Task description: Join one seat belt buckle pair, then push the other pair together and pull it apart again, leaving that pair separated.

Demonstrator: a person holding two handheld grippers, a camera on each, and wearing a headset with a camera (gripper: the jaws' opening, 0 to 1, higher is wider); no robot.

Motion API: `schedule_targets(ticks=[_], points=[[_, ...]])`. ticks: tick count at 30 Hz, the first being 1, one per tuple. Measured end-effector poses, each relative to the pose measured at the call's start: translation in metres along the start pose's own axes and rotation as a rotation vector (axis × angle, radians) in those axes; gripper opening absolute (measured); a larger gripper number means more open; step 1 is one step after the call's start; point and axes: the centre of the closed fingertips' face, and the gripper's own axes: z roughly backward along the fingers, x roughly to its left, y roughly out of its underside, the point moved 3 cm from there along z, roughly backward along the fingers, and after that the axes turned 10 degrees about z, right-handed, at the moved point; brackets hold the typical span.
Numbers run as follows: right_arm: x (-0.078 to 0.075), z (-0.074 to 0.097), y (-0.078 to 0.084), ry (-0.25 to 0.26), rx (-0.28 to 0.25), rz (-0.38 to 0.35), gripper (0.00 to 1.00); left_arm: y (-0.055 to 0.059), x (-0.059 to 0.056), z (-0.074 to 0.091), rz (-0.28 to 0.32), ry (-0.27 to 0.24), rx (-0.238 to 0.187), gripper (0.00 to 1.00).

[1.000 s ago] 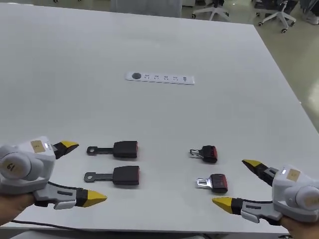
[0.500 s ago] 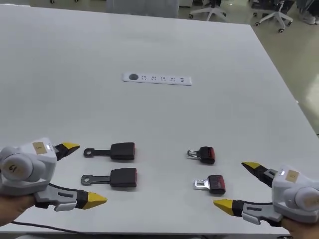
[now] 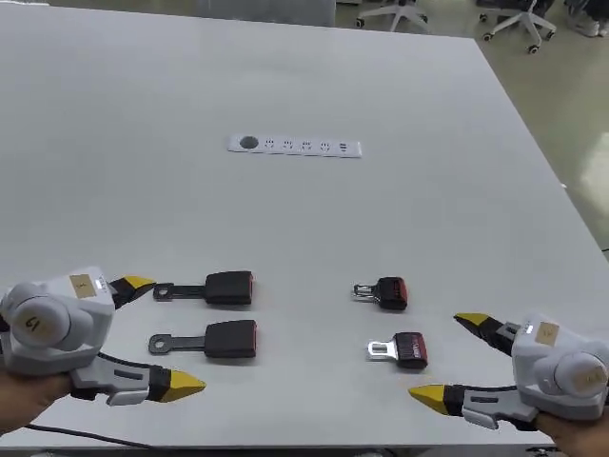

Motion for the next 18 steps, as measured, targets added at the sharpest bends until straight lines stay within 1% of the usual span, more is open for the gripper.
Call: schedule_targets(ticks=[1,6,10,18], points=[[0.001,-0.002,0.002,-0.013,0.008,0.002,0.79,0.001,0.0,-0.002,-0.003,0.002,0.006,0.95],[-0.001,-0.008,0.01,-0.038,0.036,0.02,0.77,0.003,0.0,-0.013,-0.005,0.021,0.026,0.93],[-0.005,-0.015,0.013,-0.058,0.053,0.033,0.76,0.007,0.0,-0.024,-0.01,0.038,0.057,0.92],[-0.013,-0.03,0.023,-0.103,0.098,0.054,0.75,0.011,0.006,-0.043,-0.027,0.067,0.102,0.89]])
